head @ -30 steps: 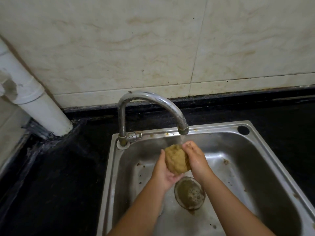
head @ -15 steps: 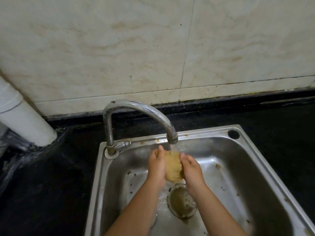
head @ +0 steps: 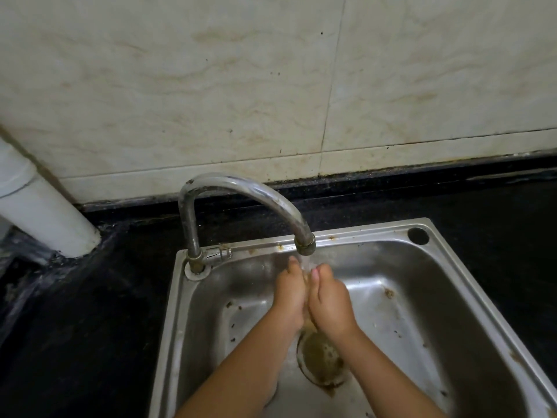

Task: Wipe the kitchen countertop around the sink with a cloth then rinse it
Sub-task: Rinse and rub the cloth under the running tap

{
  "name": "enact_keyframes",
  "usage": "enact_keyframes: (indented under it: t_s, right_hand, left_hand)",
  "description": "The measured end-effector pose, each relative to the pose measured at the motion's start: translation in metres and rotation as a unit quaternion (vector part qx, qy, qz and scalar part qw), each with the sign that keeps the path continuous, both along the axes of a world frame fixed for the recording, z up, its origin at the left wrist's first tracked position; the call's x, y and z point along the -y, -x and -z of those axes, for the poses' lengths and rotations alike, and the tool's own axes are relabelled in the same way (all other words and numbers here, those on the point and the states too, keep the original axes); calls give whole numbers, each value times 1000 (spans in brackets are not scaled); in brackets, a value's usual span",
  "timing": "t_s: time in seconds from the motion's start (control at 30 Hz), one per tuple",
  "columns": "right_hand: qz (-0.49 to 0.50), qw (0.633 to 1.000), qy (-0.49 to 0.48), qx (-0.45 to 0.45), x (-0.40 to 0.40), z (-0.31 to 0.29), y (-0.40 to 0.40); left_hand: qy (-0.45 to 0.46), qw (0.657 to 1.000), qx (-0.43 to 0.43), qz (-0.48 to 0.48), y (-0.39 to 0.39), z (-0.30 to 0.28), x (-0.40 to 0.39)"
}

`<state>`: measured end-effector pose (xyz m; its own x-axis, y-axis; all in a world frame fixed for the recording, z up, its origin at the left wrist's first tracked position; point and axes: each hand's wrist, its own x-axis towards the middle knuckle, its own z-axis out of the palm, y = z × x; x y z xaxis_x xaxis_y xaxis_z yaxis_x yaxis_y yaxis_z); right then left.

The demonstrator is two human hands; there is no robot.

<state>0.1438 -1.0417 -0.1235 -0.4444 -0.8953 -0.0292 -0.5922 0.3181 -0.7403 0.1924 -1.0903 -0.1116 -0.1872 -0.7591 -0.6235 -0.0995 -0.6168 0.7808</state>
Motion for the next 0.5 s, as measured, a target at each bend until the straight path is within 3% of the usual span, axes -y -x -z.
enact_keyframes:
  t_s: [0.13,0.27,0.5]
  right_hand:
    - [56,996,-56,37,11,5,20]
    - [-7,998,10,65,-5,-8,-3]
    - [48,997,-36,39,0,5,22]
  left_hand:
    - [8,1000,2,10,2,-2,-12]
    - [1,1000,8,-13,-2,8,2]
    - [-17,998,-39,37,4,0,-24]
